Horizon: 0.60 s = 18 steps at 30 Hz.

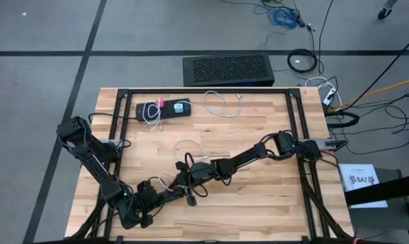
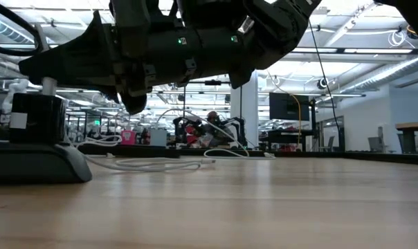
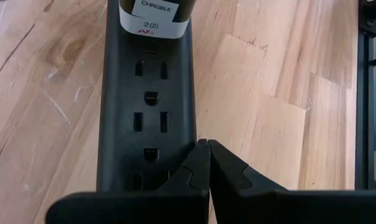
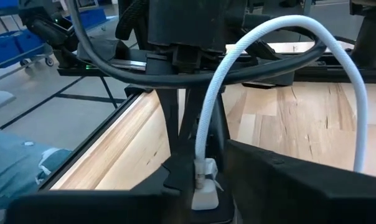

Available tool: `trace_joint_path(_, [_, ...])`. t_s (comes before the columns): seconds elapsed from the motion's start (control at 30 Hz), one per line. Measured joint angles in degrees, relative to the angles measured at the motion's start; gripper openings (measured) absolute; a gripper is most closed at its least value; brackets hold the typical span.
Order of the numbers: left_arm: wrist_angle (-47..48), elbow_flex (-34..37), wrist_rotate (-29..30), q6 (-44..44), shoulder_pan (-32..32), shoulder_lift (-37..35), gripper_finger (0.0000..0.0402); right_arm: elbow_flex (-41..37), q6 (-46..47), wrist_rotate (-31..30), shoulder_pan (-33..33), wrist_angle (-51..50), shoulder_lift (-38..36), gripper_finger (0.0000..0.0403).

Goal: Insert USB
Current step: Insert the white USB cable into the black charger adapter

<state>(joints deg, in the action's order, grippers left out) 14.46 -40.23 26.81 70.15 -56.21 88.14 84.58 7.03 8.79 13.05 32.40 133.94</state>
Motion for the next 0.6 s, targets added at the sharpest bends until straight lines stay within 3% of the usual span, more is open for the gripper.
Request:
trace_joint_path(0.4, [-0.4, -0.4, 0.4, -0.5, 0.0, 0.0, 0.0002, -0.1, 4.1, 2.7, 0.0, -0.9, -1.2, 0.0164])
trace_joint_path(0.6, [0.2, -1.8, 0.0, -0.6, -0.3, 0.0, 0.0002, -0.2, 4.6, 3.7, 0.1, -5.5, -2.5, 0.0193])
